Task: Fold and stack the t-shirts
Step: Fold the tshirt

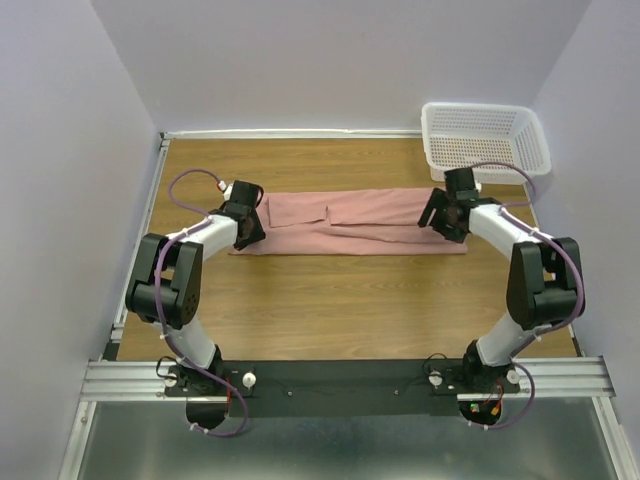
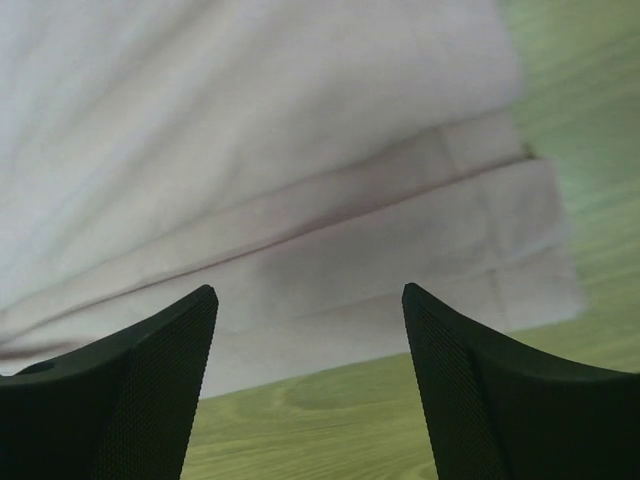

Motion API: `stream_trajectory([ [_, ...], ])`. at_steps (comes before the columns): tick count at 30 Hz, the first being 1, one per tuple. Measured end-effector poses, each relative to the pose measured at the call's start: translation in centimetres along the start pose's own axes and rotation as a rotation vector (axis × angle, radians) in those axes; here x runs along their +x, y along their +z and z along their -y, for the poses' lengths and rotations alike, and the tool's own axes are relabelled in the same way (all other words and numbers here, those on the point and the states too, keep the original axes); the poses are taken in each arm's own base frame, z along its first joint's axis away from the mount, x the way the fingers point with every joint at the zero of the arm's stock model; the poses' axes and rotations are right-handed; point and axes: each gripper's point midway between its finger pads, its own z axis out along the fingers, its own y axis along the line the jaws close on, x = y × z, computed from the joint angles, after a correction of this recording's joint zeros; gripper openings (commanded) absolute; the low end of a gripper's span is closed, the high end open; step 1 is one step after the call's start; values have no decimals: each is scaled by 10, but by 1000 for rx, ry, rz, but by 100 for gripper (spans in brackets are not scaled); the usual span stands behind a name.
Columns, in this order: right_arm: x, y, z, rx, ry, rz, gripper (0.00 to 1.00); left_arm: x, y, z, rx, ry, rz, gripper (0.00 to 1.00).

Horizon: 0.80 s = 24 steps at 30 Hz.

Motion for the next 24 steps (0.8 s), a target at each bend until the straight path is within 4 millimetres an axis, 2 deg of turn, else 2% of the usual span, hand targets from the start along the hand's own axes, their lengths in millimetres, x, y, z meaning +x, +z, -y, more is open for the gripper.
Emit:
stream_trajectory([
  [1,-5,-1,11,6,57,5,87,0,0,0,0,0,0,43],
  [4,-2,-5,23,-1,159,-2,94,0,0,0,2,0,2,43],
  [10,4,-8,38,1,329,-2,96,1,-1,-1,4,1,6,43],
  [15,2,-5,39,-12,404,16,96,1,-1,-1,5,1,8,43],
  [24,-7,-4,28,-65,464,37,96,1,-1,-1,8,1,12,43],
])
